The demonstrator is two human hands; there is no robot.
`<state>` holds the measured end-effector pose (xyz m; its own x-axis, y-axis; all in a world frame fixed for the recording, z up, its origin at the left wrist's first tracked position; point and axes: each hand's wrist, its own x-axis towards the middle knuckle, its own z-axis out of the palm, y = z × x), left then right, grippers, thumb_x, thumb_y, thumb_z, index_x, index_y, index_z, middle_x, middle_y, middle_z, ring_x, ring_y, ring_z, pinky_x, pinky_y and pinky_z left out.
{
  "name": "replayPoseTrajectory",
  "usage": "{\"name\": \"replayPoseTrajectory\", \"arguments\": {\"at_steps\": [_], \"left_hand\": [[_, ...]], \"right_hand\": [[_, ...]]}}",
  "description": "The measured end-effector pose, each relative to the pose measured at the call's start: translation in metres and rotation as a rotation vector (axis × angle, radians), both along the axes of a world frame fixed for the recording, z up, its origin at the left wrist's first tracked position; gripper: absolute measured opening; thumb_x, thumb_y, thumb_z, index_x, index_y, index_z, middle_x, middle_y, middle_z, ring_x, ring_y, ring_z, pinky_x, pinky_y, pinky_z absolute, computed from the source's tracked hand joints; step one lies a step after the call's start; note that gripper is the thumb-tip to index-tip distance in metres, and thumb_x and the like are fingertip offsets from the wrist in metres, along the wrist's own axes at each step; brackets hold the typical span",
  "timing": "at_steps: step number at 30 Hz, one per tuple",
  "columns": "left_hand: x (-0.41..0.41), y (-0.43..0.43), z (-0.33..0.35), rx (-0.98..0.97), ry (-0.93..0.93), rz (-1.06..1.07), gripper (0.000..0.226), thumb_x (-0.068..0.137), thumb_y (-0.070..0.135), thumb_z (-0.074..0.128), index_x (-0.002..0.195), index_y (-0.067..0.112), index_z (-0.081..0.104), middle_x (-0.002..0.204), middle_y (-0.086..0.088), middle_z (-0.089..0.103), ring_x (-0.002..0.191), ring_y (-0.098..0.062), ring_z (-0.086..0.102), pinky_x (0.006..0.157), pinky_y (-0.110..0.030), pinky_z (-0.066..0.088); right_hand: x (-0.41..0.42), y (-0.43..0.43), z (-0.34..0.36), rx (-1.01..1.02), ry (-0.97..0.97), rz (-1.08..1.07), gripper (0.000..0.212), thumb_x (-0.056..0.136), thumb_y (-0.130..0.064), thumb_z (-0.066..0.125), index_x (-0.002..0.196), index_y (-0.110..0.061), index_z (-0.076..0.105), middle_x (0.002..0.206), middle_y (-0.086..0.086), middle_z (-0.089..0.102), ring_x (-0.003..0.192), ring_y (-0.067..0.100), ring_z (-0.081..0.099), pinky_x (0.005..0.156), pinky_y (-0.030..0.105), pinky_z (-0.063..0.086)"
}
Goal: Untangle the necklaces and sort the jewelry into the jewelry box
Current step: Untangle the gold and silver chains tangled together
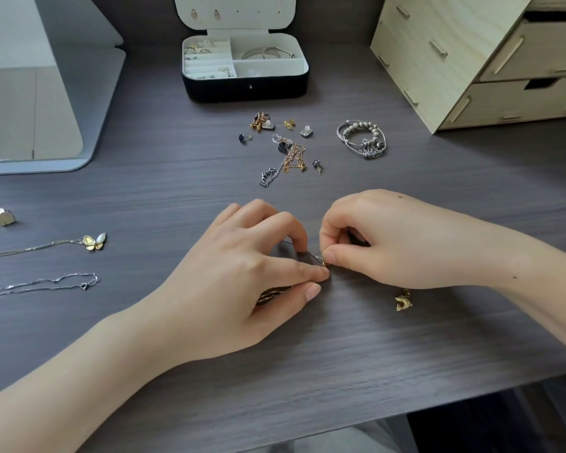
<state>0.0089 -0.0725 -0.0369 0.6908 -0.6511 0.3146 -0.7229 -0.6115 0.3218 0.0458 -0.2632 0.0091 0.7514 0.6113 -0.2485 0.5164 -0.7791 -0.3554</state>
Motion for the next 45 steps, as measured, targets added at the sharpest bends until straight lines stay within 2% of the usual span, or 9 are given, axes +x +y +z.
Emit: {"name": "replayPoseTrajectory", "arguments": {"at_steps": [6,15,17,20,22,27,31,43,45], "left_hand": [[0.001,-0.001,0.000,-0.012,0.016,-0.006,0.029,0.093,0.038,0.046,0.101,0.032,0.073,0.099,0.001,0.061,0.087,-0.020,0.049,0.069,-0.042,0.042],[0.000,-0.001,0.001,-0.034,0.029,-0.006,0.027,0.091,0.039,0.048,0.098,0.033,0.073,0.100,0.004,0.061,0.088,-0.017,0.048,0.069,-0.042,0.042],[0.000,-0.002,0.003,-0.082,0.058,0.019,0.025,0.089,0.039,0.051,0.091,0.031,0.075,0.098,0.006,0.061,0.088,-0.014,0.048,0.072,-0.039,0.043],[0.003,-0.006,0.009,-0.282,0.219,0.165,0.020,0.082,0.040,0.056,0.077,0.028,0.071,0.092,0.013,0.060,0.087,-0.008,0.051,0.079,-0.022,0.040],[0.007,-0.010,0.013,-0.344,0.292,0.280,0.020,0.076,0.045,0.055,0.077,0.031,0.069,0.089,0.015,0.059,0.086,-0.008,0.054,0.078,-0.023,0.041],[0.017,-0.025,0.021,-0.262,0.416,0.364,0.020,0.064,0.046,0.061,0.079,0.036,0.071,0.086,0.013,0.057,0.078,-0.002,0.049,0.072,-0.022,0.039],[0.022,-0.034,0.024,-0.280,0.516,0.323,0.004,0.066,0.039,0.073,0.068,0.036,0.070,0.084,0.011,0.057,0.073,-0.001,0.051,0.069,-0.022,0.039],[0.022,-0.041,0.024,-0.116,0.480,0.341,0.003,0.058,0.039,0.055,0.056,0.037,0.056,0.079,0.010,0.056,0.076,-0.004,0.047,0.073,-0.025,0.038],[0.022,-0.041,0.024,-0.160,0.499,0.361,0.004,0.058,0.038,0.055,0.054,0.037,0.055,0.077,0.011,0.057,0.074,-0.004,0.048,0.070,-0.023,0.037]], "right_hand": [[-0.001,0.000,0.001,-0.021,0.029,-0.070,0.022,0.091,-0.028,0.051,0.070,-0.030,0.047,0.072,-0.014,0.046,0.064,-0.004,0.042,0.060,0.011,0.034],[-0.002,-0.004,0.001,0.065,0.107,-0.153,0.022,0.093,-0.026,0.050,0.071,-0.029,0.048,0.068,-0.013,0.047,0.064,-0.011,0.046,0.057,0.011,0.034],[-0.001,-0.005,0.003,0.099,0.127,-0.169,0.021,0.092,-0.026,0.051,0.071,-0.027,0.051,0.065,-0.011,0.050,0.063,-0.011,0.048,0.057,0.011,0.036],[-0.002,-0.006,0.003,0.130,0.145,-0.186,0.020,0.092,-0.027,0.051,0.072,-0.026,0.054,0.063,-0.011,0.051,0.060,-0.007,0.048,0.057,0.013,0.037],[-0.002,-0.007,0.003,0.144,0.149,-0.193,0.020,0.091,-0.027,0.051,0.072,-0.026,0.054,0.062,-0.011,0.051,0.058,-0.006,0.048,0.055,0.014,0.037],[-0.003,-0.009,0.002,0.220,0.154,-0.211,0.018,0.091,-0.025,0.053,0.074,-0.024,0.057,0.061,-0.009,0.053,0.055,0.000,0.048,0.055,0.016,0.038],[-0.004,-0.012,0.002,0.268,0.147,-0.219,0.018,0.091,-0.024,0.053,0.073,-0.023,0.058,0.058,-0.009,0.054,0.052,0.001,0.047,0.053,0.017,0.037],[-0.008,-0.015,-0.001,0.247,0.113,-0.225,0.020,0.094,-0.020,0.049,0.074,-0.025,0.050,0.065,-0.011,0.050,0.061,-0.006,0.047,0.057,0.014,0.035],[-0.010,-0.014,-0.003,0.268,0.079,-0.230,0.019,0.094,-0.017,0.048,0.076,-0.023,0.049,0.067,-0.011,0.048,0.063,-0.005,0.046,0.057,0.015,0.034]]}}
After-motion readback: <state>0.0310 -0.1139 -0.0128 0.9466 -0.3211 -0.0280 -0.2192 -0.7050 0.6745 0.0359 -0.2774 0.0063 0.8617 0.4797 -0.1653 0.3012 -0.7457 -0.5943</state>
